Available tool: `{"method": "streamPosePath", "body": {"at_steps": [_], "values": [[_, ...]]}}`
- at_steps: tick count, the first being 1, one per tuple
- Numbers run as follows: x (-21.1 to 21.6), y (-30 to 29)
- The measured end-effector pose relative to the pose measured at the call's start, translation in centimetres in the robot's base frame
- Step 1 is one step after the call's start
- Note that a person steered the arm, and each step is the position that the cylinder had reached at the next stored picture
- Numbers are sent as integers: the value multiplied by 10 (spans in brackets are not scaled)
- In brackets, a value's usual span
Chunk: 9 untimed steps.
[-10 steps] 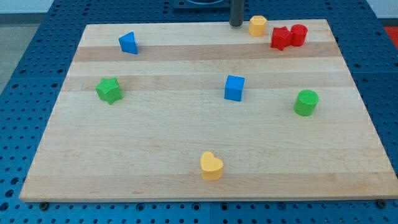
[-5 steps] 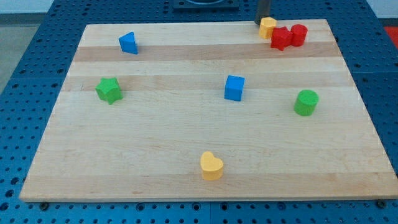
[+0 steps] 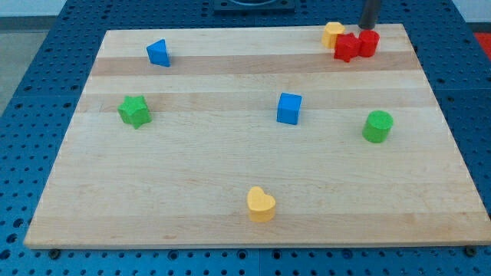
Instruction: Push the yellow hexagon towards center
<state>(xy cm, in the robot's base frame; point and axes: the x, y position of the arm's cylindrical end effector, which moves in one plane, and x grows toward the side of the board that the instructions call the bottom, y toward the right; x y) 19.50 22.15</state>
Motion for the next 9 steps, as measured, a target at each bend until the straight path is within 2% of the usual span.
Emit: {"method": "streamPosePath", "body": {"at_steps": [3, 6, 9], "values": [[15, -30], [20, -102], [44, -109]]}}
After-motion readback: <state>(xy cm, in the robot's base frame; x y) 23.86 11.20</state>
